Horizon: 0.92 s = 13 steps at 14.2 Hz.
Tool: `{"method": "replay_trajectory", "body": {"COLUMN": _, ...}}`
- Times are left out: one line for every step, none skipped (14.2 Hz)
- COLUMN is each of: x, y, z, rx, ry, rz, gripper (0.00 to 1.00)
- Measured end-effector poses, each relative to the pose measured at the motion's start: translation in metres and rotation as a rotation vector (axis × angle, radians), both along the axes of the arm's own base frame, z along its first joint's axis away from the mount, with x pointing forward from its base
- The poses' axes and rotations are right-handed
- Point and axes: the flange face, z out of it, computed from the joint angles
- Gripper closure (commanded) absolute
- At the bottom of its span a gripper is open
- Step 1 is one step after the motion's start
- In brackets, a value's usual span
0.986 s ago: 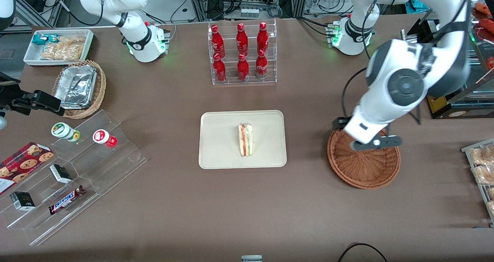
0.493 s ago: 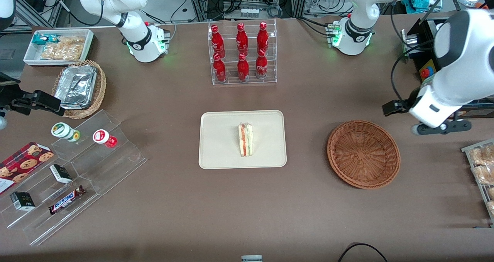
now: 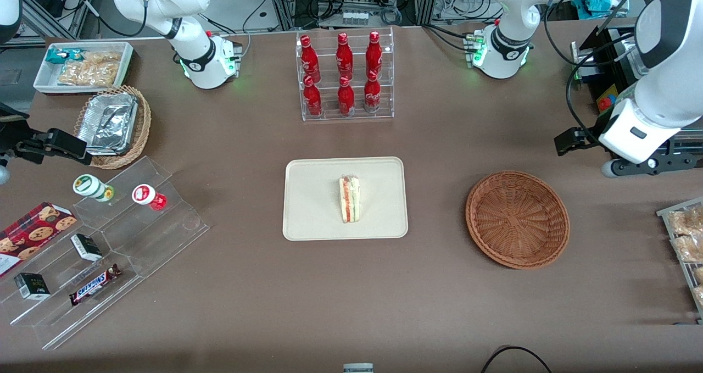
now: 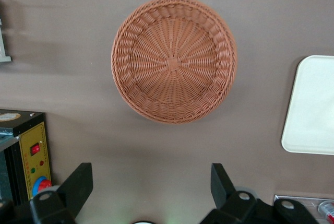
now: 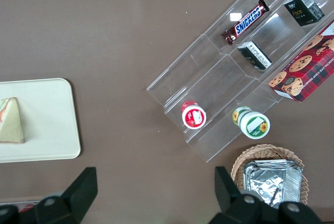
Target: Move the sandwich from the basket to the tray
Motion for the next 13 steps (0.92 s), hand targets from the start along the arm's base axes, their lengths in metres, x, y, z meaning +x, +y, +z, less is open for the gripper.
{"method": "replay_trajectory", "body": {"x": 0.000, "y": -0.001, "z": 0.007, "rx": -0.002, "ry": -0.014, "rz": -0.001, "gripper": 0.00}}
{"method": "replay_trajectory", "body": {"x": 0.001, "y": -0.002, "z": 0.016, "rx": -0.004, "ry": -0.030, "rz": -0.003, "gripper": 0.00}}
{"method": "replay_trajectory", "body": {"x": 0.001, "y": -0.003, "z": 0.025, "rx": -0.007, "ry": -0.049, "rz": -0.005, "gripper": 0.00}}
{"method": "replay_trajectory", "body": {"x": 0.001, "y": -0.005, "z": 0.036, "rx": -0.012, "ry": -0.069, "rz": -0.006, "gripper": 0.00}}
{"method": "replay_trajectory", "body": {"x": 0.000, "y": -0.006, "z": 0.046, "rx": -0.026, "ry": -0.083, "rz": -0.005, "gripper": 0.00}}
{"method": "replay_trajectory", "body": {"x": -0.001, "y": -0.009, "z": 0.053, "rx": -0.056, "ry": -0.088, "rz": -0.002, "gripper": 0.00}}
{"method": "replay_trajectory", "body": {"x": -0.003, "y": -0.011, "z": 0.058, "rx": -0.085, "ry": -0.085, "rz": 0.000, "gripper": 0.00}}
{"method": "replay_trajectory", "body": {"x": -0.004, "y": -0.012, "z": 0.060, "rx": -0.098, "ry": -0.083, "rz": 0.002, "gripper": 0.00}}
{"method": "replay_trajectory", "body": {"x": -0.005, "y": -0.011, "z": 0.062, "rx": -0.102, "ry": -0.081, "rz": 0.003, "gripper": 0.00}}
{"method": "replay_trajectory", "body": {"x": -0.006, "y": -0.011, "z": 0.062, "rx": -0.102, "ry": -0.081, "rz": 0.003, "gripper": 0.00}}
{"method": "replay_trajectory", "body": {"x": -0.006, "y": -0.011, "z": 0.063, "rx": -0.102, "ry": -0.081, "rz": 0.004, "gripper": 0.00}}
{"method": "replay_trajectory", "body": {"x": -0.007, "y": -0.011, "z": 0.063, "rx": -0.101, "ry": -0.077, "rz": 0.004, "gripper": 0.00}}
{"method": "replay_trajectory", "body": {"x": -0.009, "y": -0.011, "z": 0.062, "rx": -0.099, "ry": -0.062, "rz": 0.003, "gripper": 0.00}}
